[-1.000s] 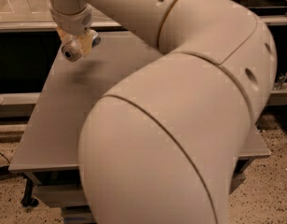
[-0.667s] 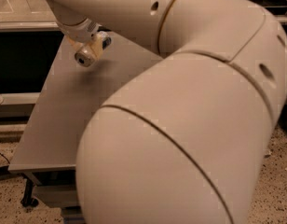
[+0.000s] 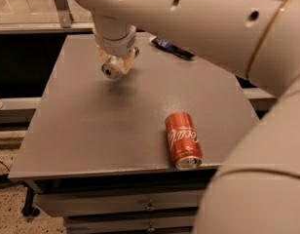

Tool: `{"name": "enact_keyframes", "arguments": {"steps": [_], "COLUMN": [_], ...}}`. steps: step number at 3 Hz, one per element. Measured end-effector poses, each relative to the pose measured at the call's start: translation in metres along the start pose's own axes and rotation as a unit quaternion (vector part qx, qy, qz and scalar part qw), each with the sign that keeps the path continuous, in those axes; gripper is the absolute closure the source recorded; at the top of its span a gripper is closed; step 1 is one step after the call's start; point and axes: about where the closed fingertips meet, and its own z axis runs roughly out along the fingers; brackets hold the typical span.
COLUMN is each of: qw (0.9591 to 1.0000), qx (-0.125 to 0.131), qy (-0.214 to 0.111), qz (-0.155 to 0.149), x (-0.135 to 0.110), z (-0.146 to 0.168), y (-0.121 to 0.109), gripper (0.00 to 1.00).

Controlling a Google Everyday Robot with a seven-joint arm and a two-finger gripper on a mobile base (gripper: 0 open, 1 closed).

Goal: Place redbull can upright

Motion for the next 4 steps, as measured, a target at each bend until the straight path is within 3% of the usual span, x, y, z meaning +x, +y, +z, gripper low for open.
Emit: {"name": "enact_keyframes", "arguments": {"steps": [1, 2, 3, 4], "qw": [0.9945, 0.9897, 0.9888, 0.9771], "qx": [-0.071, -0.117, -0.121, -0.140], "qy": [0.042, 0.054, 0.064, 0.100], "qz": [0.065, 0.062, 0.061, 0.125], "x": [0.003, 0.008, -0.001, -0.014], "z": [-0.002, -0.004, 0.001, -0.003], "y": [-0.030, -0.012, -0.021, -0.029], "gripper": [1.00, 1.00, 1.00, 1.00]}}
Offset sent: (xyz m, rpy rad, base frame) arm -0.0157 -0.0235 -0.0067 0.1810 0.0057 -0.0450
